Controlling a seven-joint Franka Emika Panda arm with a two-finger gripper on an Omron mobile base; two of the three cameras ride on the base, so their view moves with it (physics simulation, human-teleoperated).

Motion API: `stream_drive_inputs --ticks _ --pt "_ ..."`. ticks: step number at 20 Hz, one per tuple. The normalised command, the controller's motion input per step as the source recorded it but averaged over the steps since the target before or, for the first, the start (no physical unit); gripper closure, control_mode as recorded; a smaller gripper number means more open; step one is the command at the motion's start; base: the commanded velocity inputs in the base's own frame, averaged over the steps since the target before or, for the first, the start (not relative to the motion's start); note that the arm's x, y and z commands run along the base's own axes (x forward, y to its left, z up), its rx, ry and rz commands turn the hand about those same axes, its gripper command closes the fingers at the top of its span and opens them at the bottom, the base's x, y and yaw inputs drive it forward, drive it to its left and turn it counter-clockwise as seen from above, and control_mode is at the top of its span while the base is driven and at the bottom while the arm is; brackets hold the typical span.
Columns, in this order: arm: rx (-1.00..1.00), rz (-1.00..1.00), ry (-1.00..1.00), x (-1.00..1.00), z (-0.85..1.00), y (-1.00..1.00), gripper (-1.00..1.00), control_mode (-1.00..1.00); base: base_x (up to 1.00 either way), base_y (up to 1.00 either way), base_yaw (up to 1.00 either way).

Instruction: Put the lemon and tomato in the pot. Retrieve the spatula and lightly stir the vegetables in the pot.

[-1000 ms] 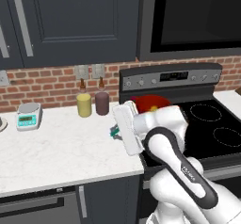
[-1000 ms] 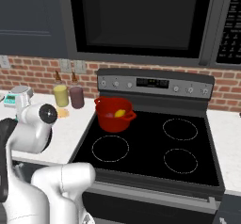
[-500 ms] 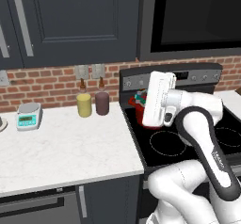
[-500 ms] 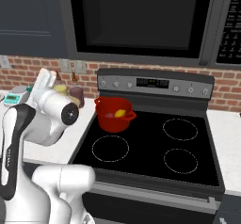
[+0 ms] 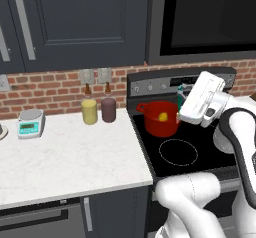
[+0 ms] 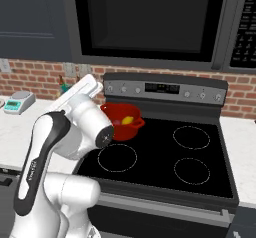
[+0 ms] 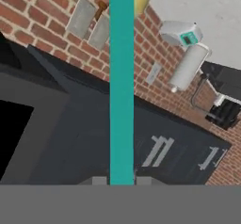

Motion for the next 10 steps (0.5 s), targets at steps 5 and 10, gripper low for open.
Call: stream_drive_inputs --ticks 5,10 --pt "0.41 0.00 0.02 0.34 0.00 -0.82 1.00 -1.00 0.00 0.00 0.00" --pt "0.46 0.05 0.00 0.54 0.00 -0.53 1.00 -1.00 0.00 0.00 0.00"
